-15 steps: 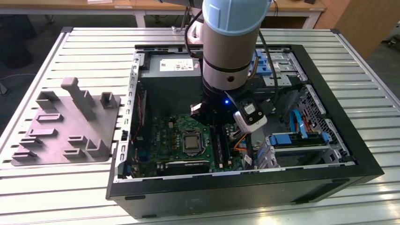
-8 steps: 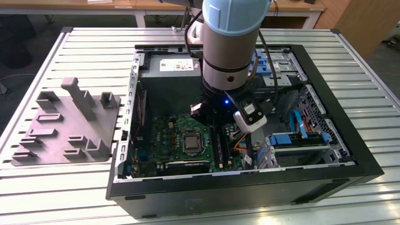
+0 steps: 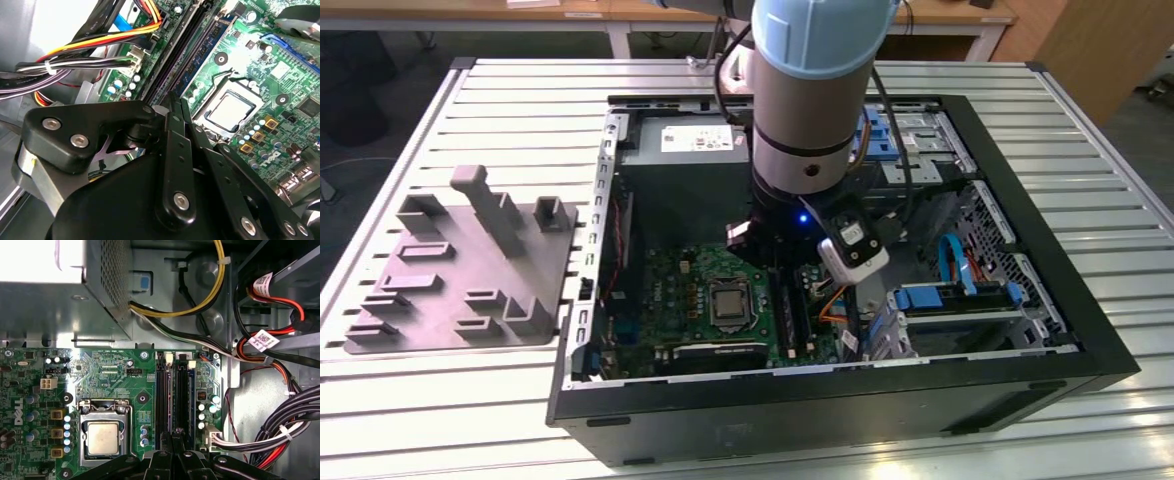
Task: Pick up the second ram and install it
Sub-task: 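Insert the second ram into the second slot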
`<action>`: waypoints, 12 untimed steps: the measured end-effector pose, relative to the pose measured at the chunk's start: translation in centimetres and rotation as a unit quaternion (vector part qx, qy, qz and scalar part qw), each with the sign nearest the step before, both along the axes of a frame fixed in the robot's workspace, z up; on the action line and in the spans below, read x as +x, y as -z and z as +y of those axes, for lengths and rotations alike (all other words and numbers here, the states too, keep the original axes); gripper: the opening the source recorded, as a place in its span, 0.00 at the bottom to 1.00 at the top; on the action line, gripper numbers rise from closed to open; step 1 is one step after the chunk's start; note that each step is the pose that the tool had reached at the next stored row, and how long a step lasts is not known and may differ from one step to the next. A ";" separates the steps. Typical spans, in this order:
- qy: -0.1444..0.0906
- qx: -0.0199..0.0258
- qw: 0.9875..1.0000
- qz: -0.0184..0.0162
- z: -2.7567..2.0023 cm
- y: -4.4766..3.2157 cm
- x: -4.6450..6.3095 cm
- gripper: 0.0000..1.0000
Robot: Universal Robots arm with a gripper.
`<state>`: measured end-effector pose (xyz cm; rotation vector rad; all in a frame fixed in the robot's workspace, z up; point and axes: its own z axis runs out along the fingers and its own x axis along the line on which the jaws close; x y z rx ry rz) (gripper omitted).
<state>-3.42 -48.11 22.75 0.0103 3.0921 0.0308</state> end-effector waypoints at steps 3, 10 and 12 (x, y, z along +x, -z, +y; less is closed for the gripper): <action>0.000 0.000 1.000 0.000 0.00 0.00 0.0 0.11; 0.000 0.000 1.000 0.000 0.00 0.07 0.0 0.11; 0.000 0.000 1.000 -0.001 0.00 0.07 -0.1 0.11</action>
